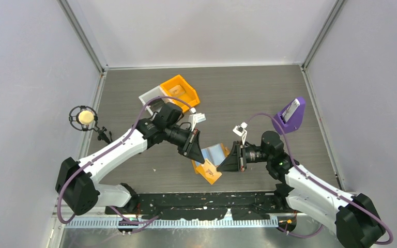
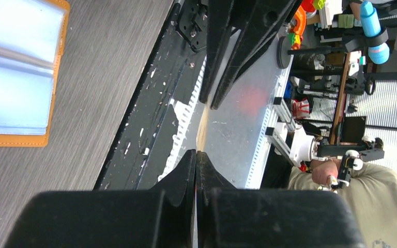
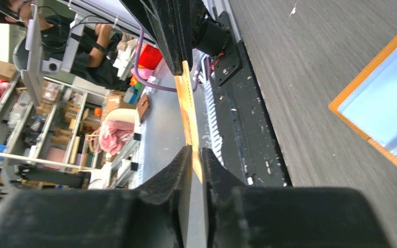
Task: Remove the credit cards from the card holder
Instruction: Place the credit card in the storage box.
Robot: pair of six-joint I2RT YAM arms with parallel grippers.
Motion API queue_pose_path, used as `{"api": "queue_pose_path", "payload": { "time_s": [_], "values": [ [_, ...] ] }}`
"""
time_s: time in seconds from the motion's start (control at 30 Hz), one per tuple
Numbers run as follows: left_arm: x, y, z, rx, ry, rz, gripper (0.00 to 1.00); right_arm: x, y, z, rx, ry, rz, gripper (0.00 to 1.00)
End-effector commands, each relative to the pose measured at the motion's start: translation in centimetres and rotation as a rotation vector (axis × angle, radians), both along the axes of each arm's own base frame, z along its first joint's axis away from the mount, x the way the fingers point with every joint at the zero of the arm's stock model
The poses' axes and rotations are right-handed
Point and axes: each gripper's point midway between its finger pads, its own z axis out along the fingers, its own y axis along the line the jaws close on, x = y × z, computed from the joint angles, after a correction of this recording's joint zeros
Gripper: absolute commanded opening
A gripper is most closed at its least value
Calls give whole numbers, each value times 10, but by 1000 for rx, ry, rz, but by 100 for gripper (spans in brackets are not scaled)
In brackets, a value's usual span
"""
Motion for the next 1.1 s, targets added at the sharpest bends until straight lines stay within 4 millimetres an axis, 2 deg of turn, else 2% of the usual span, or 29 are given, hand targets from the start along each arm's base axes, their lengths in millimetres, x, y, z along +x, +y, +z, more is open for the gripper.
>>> {"api": "queue_pose_path", "payload": {
  "time_s": [0.0, 0.03, 0.1, 0.13, 0.17, 0.23, 0.27, 0.4, 0.53, 0.77, 0.93, 1.07],
  "values": [
    [12, 0, 17, -2, -71, 80, 0, 8, 1, 17, 37, -59, -49, 28],
    [15, -1, 20, 4, -79, 95, 0, 9, 0, 19, 37, -77, -61, 40],
    [21, -3, 26, 7, -88, 120, 0, 16, -2, 15, 3, -97, -113, 53],
    [24, -3, 28, 15, -100, 141, 0, 25, -3, 19, -6, -143, -152, 56],
    [27, -4, 32, 13, -109, 153, 0, 25, -6, 14, -37, -126, -165, 62],
    [34, -5, 42, 8, -133, 181, 0, 32, -9, 16, -66, -146, -209, 70],
    [38, -5, 47, 8, -150, 198, 0, 39, -11, 22, -73, -176, -245, 72],
    [65, -3, 61, 55, -245, 301, 0, 51, -23, 24, -134, -204, -362, 97],
    [100, 0, 74, 89, -302, 438, 0, 56, -31, 29, -133, -211, -444, 100],
    [186, 15, 91, 15, -279, 759, 0, 58, -40, 33, -140, -225, -510, 95],
    [245, 60, 92, 112, -372, 1035, 0, 58, -50, 34, -143, -238, -565, 95],
    [282, 94, 89, 90, -361, 1248, 0, 56, -53, 32, -160, -242, -567, 95]
  ]
}}
